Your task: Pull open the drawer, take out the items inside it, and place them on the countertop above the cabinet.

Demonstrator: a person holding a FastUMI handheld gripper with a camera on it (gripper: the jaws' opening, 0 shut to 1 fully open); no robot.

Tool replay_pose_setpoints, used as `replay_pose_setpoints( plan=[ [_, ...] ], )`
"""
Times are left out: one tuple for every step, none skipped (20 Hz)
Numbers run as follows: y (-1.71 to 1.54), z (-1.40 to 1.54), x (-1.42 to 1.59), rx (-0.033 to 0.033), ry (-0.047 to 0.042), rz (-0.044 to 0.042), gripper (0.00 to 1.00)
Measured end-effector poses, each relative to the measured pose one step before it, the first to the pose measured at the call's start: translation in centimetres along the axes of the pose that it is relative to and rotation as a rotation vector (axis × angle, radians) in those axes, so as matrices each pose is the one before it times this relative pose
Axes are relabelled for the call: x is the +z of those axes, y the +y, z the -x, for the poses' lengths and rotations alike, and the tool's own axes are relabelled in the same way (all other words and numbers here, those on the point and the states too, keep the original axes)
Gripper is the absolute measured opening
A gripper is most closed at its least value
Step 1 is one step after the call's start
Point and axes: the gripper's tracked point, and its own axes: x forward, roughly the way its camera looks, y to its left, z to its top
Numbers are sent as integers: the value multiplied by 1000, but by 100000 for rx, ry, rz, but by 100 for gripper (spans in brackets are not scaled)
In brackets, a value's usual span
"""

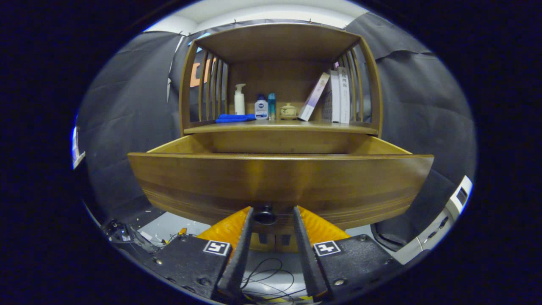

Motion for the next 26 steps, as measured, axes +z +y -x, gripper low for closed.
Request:
replay_pose_setpoints(
  plan=[
    [-158, 367, 1142, 33, -2499, -1491, 64],
    [-211, 303, 1348, -110, -2587, -826, 66],
    [-12, 264, 1283, 324, -2675, -886, 71],
    [-20, 292, 1715, 378, -2826, -857, 73],
    [-107, -102, 1599, 107, -2835, -680, 78],
    [46, 98, 1815, 311, -2785, -140, 83],
    [165, 40, 1667, 663, -2422, 310, 88],
    [165, -88, 1859, 598, -2528, 508, 92],
    [194, -95, 1662, 836, -2024, 559, 97],
    [-8, -284, 1569, 55, -1375, 122, 100],
    [-136, -367, 1374, -500, -532, -1019, 100],
    [36, -486, 1131, -379, 1068, -1937, 100],
    [131, -631, 1049, -140, 1142, -1512, 100],
    [140, -598, 1280, 390, 479, -1131, 100],
    [84, -506, 1307, 298, -433, -1114, 100],
    [50, -644, 1323, 39, -978, -437, 100],
    [-16, -638, 792, 66, -229, 54, 100],
    [-31, -521, 558, -562, 981, 64, 100],
    [52, -949, 315, -578, 1735, 169, 100],
    [176, -938, 257, -372, 2595, 76, 100],
    [306, -1002, -90, 188, 2991, -79, 100],
    [218, -1168, -316, -194, 4297, -8, 100],
    [96, -1259, -557, 76, 4794, 324, 100],
    [240, -1147, -684, 135, 5754, 491, 100],
    [318, -1107, -796, 429, 5651, -606, 100],
    [201, -1190, -874, 880, 6249, -216, 100]
  ],
)
